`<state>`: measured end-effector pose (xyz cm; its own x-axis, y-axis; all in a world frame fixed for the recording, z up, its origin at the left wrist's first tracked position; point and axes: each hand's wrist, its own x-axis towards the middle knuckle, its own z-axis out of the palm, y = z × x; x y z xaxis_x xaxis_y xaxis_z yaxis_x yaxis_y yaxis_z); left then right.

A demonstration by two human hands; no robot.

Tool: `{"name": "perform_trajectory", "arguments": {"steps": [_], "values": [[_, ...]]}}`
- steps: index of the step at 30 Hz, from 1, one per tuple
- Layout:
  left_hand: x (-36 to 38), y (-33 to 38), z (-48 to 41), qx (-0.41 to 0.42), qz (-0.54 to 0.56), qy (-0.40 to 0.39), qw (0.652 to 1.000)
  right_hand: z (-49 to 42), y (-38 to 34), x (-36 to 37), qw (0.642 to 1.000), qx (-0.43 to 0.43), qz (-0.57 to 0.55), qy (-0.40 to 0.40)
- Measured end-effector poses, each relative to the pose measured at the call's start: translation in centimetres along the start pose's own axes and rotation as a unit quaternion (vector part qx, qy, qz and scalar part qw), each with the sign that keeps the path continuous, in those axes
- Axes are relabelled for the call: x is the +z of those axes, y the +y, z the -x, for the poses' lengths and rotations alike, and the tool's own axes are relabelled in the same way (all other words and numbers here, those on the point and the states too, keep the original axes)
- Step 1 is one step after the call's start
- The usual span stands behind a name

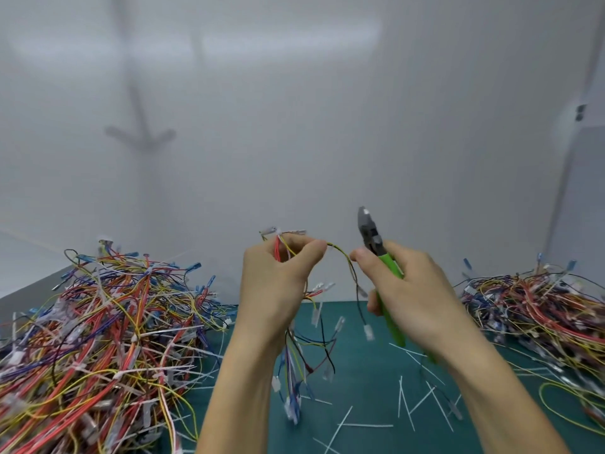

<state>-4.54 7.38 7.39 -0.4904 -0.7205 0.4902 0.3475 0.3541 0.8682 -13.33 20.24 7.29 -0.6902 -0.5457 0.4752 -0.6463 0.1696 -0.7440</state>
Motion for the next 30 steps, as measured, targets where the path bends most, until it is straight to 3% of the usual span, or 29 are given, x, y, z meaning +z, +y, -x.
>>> {"name": "perform_trajectory", "arguments": {"steps": [5,11,15,21,30], "values": [[-0.43,0.03,-0.09,-0.026,0.026,0.038,0.999,0.29,0.41,0.29,0.973,-0.096,0.211,0.004],[-0.36,0.23,-0.02,-0.032,0.033,0.042,0.998,0.24,0.52,-0.2,0.97,-0.128,0.201,-0.039],[-0.39,0.25,0.06,-0.024,0.024,0.022,0.999,0.57,0.38,-0.62,0.959,-0.115,0.255,-0.055],[-0.18,0.1,0.01,-0.018,0.021,0.017,0.999,0.87,0.04,-0.48,0.94,-0.095,0.325,-0.026],[-0.05,0.39,0.23,-0.015,0.007,-0.001,1.0,0.82,0.02,-0.53,0.949,-0.088,0.301,-0.026]]}}
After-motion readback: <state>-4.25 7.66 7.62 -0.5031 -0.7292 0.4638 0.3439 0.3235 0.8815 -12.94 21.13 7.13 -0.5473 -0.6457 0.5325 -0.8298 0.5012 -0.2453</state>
